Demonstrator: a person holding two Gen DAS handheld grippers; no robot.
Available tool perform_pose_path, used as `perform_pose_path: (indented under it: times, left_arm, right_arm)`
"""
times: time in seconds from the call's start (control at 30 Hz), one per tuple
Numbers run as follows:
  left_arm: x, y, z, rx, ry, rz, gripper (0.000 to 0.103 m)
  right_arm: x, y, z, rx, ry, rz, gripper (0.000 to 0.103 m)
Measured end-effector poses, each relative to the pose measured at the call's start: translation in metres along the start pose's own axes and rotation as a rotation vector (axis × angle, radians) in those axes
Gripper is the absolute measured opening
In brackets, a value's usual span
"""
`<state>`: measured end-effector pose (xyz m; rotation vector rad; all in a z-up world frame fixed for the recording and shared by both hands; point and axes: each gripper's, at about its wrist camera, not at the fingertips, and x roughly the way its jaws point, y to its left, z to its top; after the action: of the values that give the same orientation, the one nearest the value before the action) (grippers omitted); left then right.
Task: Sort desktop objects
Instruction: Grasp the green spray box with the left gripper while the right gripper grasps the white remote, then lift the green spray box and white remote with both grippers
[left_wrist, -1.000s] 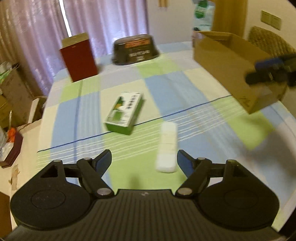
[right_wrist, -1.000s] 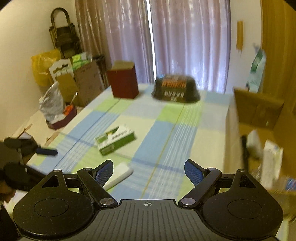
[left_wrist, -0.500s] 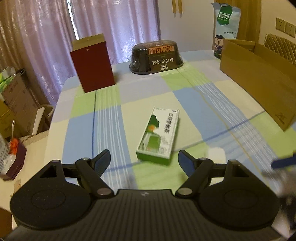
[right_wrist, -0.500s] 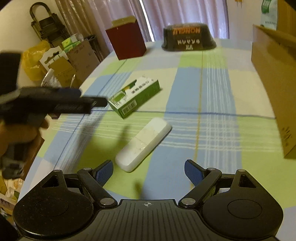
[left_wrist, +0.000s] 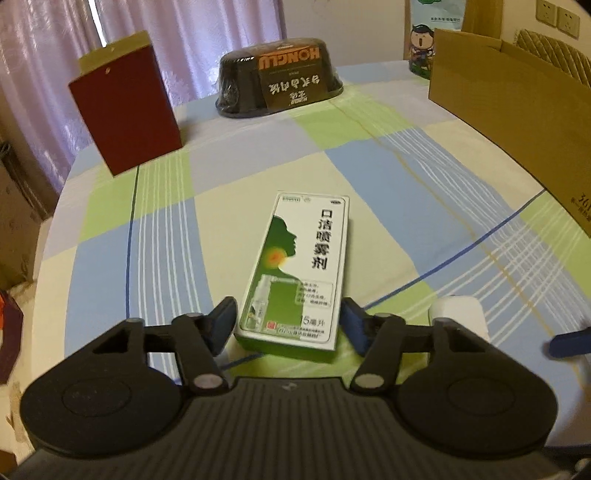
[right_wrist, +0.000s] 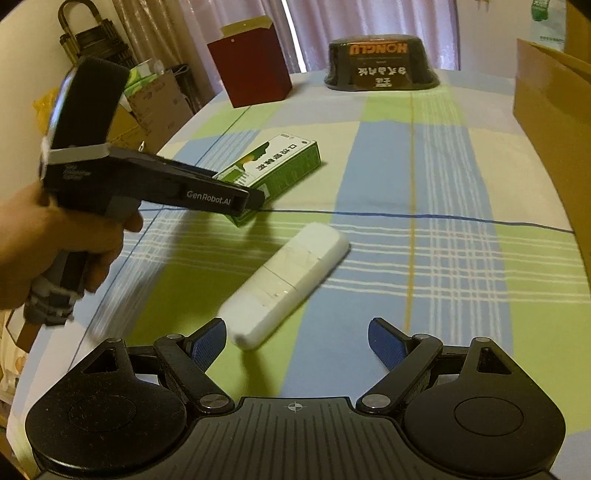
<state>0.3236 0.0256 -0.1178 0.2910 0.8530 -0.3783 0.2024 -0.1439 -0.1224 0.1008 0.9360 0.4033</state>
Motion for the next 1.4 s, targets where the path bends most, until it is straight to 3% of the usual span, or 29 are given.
perform_pose_path:
  times: [0.37,0.53,0.67,0.77,1.17,1.27,1.33,1.4]
  left_arm:
    - [-0.053,0.006,-0.043,-0.068,0.067,0.017,0.051]
    - [-0.075,0.011,-0.062,-0.148,0.080,0.014,0.051]
    - [-0.091,0.001,-0.074,-0.162,0.086,0.002,0.051]
    - [-0.099,-0.010,-0.081,-0.163,0.088,-0.011,0.050]
    - [-0.125,-0.105,-0.101,-0.064,0.081,-0.169,0.051]
    - [-0.124,-0.118,-0.103,-0.055,0.083,-0.165,0.053]
    - [-0.124,-0.121,-0.102,-0.053,0.074,-0.147,0.060]
    - [-0.123,-0.122,-0.100,-0.053,0.062,-0.137,0.061]
  right_arm:
    - [0.028,0.020,0.009,-0.033,-0.021,-0.100,0.086]
    - [0.037,0.034,0.005,-0.121,-0.022,-0.170,0.086]
    - [0.032,0.036,0.003,-0.177,-0.008,-0.154,0.049]
    - [0.020,0.022,-0.003,-0.178,0.017,-0.137,0.040]
    - [-0.066,-0.038,-0.066,-0.209,0.079,-0.091,0.040]
    - [-0.074,-0.041,-0.075,-0.197,0.057,-0.109,0.040]
    - [-0.076,-0.040,-0.077,-0.175,0.046,-0.111,0.040]
    - [-0.074,-0.039,-0.077,-0.167,0.035,-0.108,0.049]
